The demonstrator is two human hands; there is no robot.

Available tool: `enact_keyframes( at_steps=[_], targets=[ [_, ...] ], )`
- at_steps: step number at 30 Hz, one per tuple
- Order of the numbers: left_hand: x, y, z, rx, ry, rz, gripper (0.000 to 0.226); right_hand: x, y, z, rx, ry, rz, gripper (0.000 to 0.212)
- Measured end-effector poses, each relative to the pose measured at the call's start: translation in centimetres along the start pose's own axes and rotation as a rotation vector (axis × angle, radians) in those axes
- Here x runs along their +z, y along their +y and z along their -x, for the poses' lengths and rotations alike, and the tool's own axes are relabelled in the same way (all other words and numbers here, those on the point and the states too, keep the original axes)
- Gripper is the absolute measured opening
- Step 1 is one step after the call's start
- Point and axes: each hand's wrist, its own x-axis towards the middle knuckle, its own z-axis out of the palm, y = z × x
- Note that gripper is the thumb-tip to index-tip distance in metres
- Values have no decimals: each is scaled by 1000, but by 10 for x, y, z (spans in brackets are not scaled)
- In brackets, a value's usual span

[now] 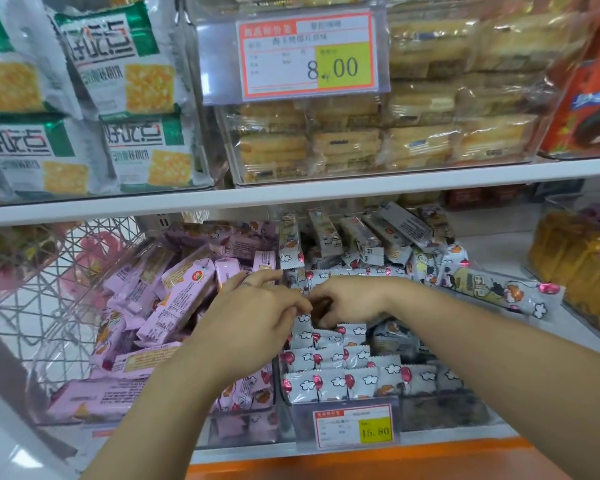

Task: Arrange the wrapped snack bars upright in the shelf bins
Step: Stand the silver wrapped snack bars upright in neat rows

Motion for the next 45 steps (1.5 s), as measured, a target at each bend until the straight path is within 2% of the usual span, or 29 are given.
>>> enact_keyframes(
  at_steps=[4,12,20,24,27,30,32,35,39,42,45],
  targets=[
    [1,0,0,3,11,4,30,2,6,-1,52,-53,-32,13],
    [4,-2,0,6,19,10,30,6,8,1,47,-66,-253,41],
    [4,-1,0,4,15,17,30,6,7,9,67,50,-243,14],
    [4,-1,1,5,15,18,30,0,3,22,18,180,-162,26],
    [4,-1,1,0,8,11,31,-4,-3,41,-27,386,-198,14],
    [4,0,1,-5,5,16,32,-3,-10,52,-56,610,-281,34],
    [4,0,1,-9,6,18,32,-1,-13,50,-66,678,-347,44],
    [5,0,1,-4,9,3,33,10,-10,36,-103,592,-411,35],
    [2,1,3,9,46,40,33,23,-2,18,-26,395,-370,21],
    [-2,-5,3,20,132,104,31,18,1,13,26,241,-357,27],
    [-3,-10,2,16,150,97,30,14,1,14,77,108,-417,37]
  ],
)
